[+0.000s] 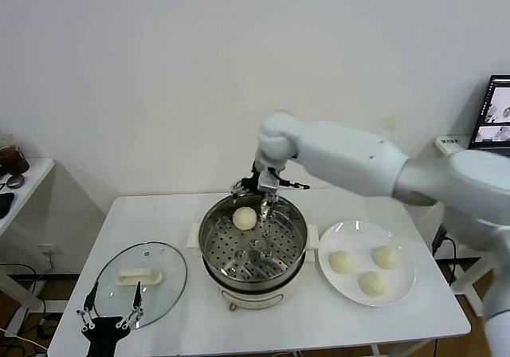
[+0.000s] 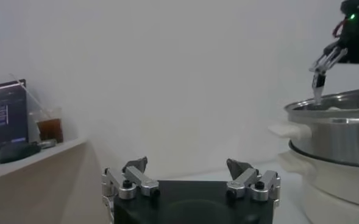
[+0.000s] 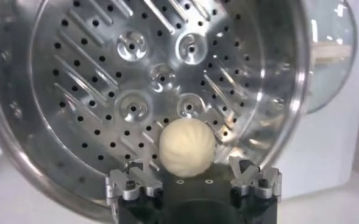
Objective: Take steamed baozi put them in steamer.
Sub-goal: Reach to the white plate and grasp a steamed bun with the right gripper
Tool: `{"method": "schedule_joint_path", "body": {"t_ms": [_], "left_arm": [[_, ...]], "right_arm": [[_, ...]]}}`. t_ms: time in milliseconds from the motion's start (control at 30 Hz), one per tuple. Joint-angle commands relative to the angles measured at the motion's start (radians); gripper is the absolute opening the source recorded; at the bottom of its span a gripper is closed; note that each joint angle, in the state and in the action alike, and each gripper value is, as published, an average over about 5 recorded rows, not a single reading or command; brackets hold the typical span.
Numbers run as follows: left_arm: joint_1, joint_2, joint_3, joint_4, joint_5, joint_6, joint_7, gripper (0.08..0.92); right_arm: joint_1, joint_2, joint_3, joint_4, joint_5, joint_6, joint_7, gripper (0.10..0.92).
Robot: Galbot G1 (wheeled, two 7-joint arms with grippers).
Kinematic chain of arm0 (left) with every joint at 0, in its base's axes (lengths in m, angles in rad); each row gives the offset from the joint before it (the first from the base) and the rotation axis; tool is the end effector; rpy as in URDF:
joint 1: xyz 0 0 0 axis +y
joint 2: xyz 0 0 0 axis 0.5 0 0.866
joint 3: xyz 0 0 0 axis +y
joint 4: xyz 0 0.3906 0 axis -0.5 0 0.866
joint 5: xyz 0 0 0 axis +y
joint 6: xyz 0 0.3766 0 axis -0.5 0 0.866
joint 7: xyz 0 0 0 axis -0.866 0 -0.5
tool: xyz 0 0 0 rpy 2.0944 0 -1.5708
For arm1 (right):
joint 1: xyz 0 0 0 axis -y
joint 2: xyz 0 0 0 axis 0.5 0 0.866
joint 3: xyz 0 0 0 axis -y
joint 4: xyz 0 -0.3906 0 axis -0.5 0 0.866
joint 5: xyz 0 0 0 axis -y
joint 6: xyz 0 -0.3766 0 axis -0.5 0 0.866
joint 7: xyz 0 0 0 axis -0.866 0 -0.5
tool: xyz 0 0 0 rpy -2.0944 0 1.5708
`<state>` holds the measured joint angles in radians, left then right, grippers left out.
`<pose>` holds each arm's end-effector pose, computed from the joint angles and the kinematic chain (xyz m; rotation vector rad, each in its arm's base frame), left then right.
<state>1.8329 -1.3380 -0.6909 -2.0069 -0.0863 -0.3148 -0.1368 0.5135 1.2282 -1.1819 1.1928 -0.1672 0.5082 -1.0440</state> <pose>0.0879 0.1087 -0.3880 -0.1910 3.1191 0.3156 0.6148 0.1488 -0.0532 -1.9684 0.4988 -2.2778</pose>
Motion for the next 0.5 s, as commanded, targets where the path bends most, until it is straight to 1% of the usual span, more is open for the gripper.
{"method": "schedule_joint_path", "body": {"t_ms": [33,133,267,333,500], "left_arm": [[0.004,0.006,-0.004,-0.019,-0.008,0.003,0.003,0.823],[0.002,0.012,-0.007,-0.024,-0.009,0.005,0.004,0.823],[0.003,0.017,-0.011,-0.033,-0.008,0.005,0.005,0.823],[0.003,0.017,-0.011,-0.039,-0.008,0.004,0.005,0.823],[-0.005,0.017,-0.006,-0.044,-0.006,0.006,0.006,0.823]], "right_arm": [[0.177,-0.299,-0.083,0.296,0.359,-0.560,-0.077,0.823],[0.183,-0.399,-0.097,0.358,0.394,-0.733,-0.099,0.823],[0.147,-0.517,-0.089,0.411,0.440,-0.886,-0.072,0.823],[0.122,-0.574,-0.091,0.427,0.448,-0.912,-0.060,0.823],[0.053,-0.668,-0.115,0.430,0.390,-0.867,-0.064,0.823]]}}
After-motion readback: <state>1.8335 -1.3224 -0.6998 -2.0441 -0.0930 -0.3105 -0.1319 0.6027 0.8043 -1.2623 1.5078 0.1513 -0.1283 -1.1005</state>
